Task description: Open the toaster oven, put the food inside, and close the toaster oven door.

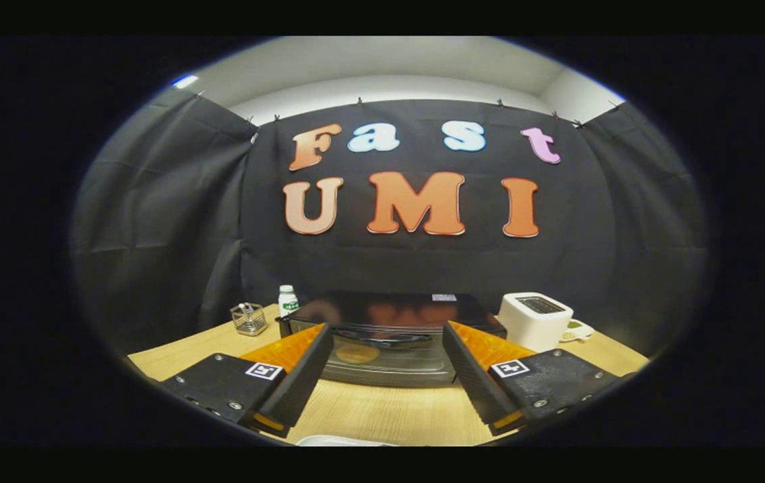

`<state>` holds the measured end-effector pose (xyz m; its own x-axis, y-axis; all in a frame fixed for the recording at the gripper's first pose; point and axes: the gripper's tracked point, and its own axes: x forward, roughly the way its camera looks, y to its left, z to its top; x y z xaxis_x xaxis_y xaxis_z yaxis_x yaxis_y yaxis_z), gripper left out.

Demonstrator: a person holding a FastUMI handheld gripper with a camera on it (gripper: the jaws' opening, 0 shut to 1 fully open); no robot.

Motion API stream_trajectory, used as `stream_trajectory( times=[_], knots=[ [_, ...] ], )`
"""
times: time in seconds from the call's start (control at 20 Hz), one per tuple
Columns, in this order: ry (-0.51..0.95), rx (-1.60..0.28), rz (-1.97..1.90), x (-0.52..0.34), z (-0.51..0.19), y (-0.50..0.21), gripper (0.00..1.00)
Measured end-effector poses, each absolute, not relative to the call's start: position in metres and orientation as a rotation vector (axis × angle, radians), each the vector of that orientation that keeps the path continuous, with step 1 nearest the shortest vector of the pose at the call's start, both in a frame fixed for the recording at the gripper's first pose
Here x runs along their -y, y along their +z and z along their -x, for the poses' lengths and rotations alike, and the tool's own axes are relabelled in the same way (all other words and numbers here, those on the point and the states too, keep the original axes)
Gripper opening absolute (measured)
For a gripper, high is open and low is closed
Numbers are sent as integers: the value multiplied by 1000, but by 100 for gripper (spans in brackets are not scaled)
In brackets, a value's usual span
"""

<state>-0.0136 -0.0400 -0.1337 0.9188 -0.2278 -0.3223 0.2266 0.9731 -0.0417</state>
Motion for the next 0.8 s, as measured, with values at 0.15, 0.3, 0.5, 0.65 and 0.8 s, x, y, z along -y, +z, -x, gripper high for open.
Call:
stream_trajectory(
  times=[0.15, 0.3, 0.5, 0.65, 0.8],
  knots=[
    [-197, -298, -7, 39, 39, -110, 97],
    [-183, -264, -19, 51, 63, -90, 97],
    [-198, -206, -17, 78, 86, -62, 97],
    [-211, -203, -7, 99, 97, -50, 97],
    [-243, -181, -15, 118, 104, -36, 97]
  ],
)
